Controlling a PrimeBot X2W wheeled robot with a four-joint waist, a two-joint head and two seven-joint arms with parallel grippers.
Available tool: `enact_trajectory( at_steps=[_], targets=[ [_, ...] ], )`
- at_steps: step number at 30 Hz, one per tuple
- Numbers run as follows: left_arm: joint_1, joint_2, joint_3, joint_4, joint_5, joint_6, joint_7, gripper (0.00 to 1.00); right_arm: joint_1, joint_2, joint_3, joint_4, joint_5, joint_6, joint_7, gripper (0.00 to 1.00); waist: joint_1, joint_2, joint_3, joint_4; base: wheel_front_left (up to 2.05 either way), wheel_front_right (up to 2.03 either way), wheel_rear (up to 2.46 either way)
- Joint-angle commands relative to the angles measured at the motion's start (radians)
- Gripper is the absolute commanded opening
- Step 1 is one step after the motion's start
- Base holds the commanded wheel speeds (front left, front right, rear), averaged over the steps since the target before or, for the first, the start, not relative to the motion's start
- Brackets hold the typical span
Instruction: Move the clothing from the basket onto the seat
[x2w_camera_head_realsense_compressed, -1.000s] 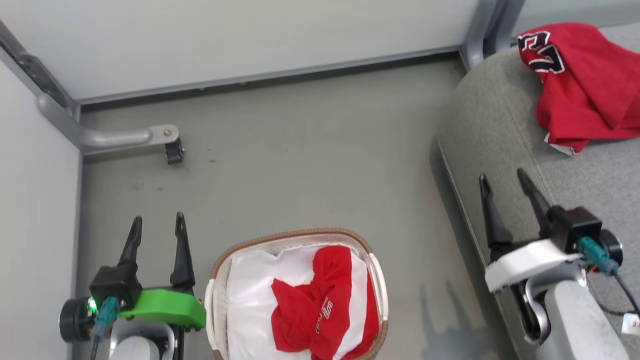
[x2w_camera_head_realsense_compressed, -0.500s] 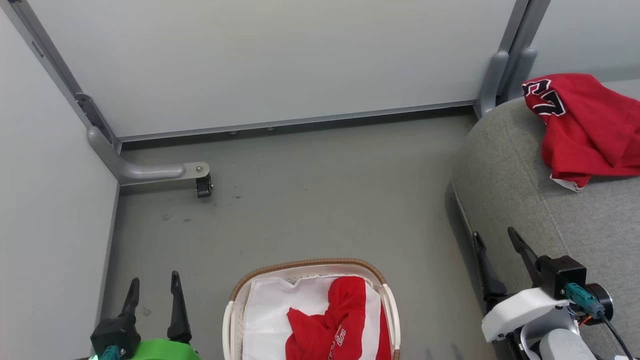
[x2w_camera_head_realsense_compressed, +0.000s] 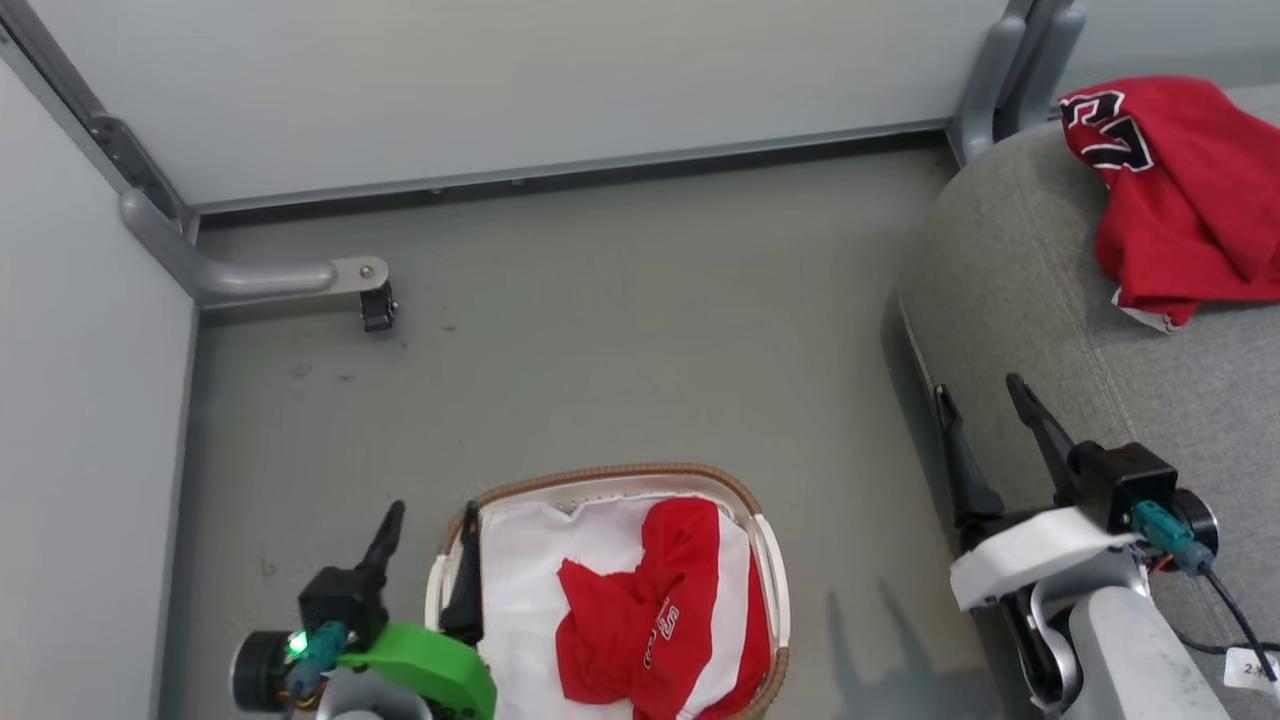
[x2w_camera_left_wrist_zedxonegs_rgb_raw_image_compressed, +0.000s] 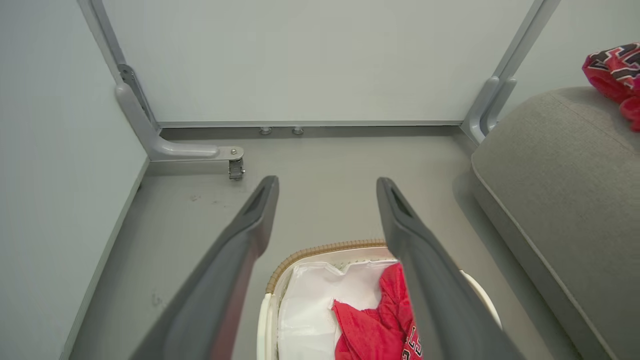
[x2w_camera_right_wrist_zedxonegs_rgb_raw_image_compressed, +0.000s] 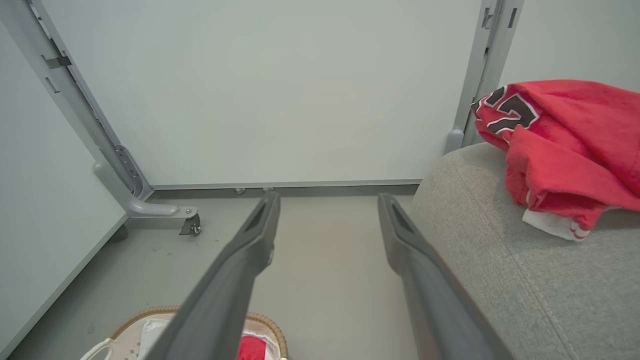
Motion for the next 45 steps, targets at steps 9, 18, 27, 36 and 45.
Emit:
enact_trajectory(
  at_steps=[9,18,27,36,45],
  targets=[
    [-0.252,0.003,-0.191,0.208,-0.044,-0.038,0.000,1.00,-0.128,-0.001,0.018,-0.040,0.019,-0.001,-0.005,1.00,0.0000,0.0000,0.295,-0.090,0.00,0.00,0.00],
    [-0.415,0.004,-0.315,0.410,-0.112,-0.048,0.000,1.00,-0.202,-0.001,0.042,-0.089,0.057,-0.001,-0.005,1.00,0.0000,0.0000,0.462,-0.155,0.00,0.00,0.00],
    [-0.538,0.004,-0.501,0.535,-0.267,-0.048,0.000,1.00,-0.255,-0.001,0.066,-0.127,0.090,-0.001,-0.005,1.00,0.0000,0.0000,0.596,-0.190,0.00,0.00,0.00],
    [-0.642,0.034,-0.675,0.612,-0.443,-0.048,0.011,1.00,-0.281,-0.001,0.069,-0.164,0.091,-0.001,-0.005,1.00,0.0000,0.0000,0.699,-0.207,0.00,0.00,0.00],
    [-0.713,0.060,-0.790,0.669,-0.531,-0.049,0.010,1.00,-0.276,-0.002,0.076,-0.206,0.117,-0.001,-0.005,1.00,0.0000,0.0000,0.760,-0.223,0.00,0.00,0.00]
  ],
)
